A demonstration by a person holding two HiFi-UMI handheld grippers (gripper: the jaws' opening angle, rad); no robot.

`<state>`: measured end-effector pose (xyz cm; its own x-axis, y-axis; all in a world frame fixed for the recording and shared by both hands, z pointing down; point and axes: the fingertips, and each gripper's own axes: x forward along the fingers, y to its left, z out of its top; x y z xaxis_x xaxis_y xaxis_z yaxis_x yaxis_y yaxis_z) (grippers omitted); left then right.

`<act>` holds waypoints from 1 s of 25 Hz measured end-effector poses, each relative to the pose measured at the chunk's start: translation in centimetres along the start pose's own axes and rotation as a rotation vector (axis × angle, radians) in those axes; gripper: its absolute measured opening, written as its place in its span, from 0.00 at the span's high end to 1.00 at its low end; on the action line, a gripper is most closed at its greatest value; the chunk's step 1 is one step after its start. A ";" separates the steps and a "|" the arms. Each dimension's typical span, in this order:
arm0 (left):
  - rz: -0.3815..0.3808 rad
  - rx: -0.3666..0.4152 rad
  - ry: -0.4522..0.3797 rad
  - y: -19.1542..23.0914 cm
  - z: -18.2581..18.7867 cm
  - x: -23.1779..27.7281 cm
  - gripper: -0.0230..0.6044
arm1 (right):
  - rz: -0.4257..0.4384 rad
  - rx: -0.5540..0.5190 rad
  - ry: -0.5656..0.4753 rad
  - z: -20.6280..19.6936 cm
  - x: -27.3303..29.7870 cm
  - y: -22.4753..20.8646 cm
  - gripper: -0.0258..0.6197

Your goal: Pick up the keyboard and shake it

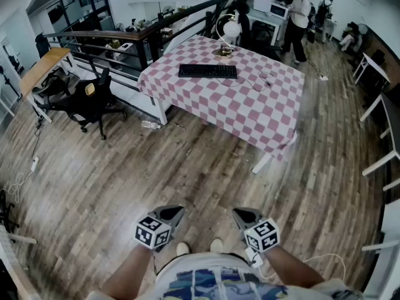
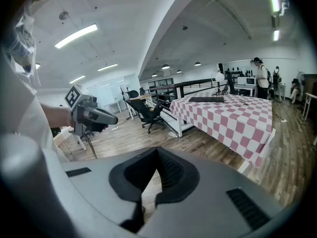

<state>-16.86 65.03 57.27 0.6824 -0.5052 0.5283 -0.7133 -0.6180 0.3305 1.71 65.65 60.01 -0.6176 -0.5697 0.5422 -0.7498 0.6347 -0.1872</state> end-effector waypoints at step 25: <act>0.004 0.043 -0.065 10.8 14.7 15.5 0.90 | -0.108 0.065 -0.026 8.2 8.5 -19.2 0.82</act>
<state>-11.65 41.65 57.53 0.6893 -0.5449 0.4773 -0.7096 -0.6405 0.2936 8.91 44.34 61.53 -0.5379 -0.6465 0.5410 -0.8253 0.5346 -0.1818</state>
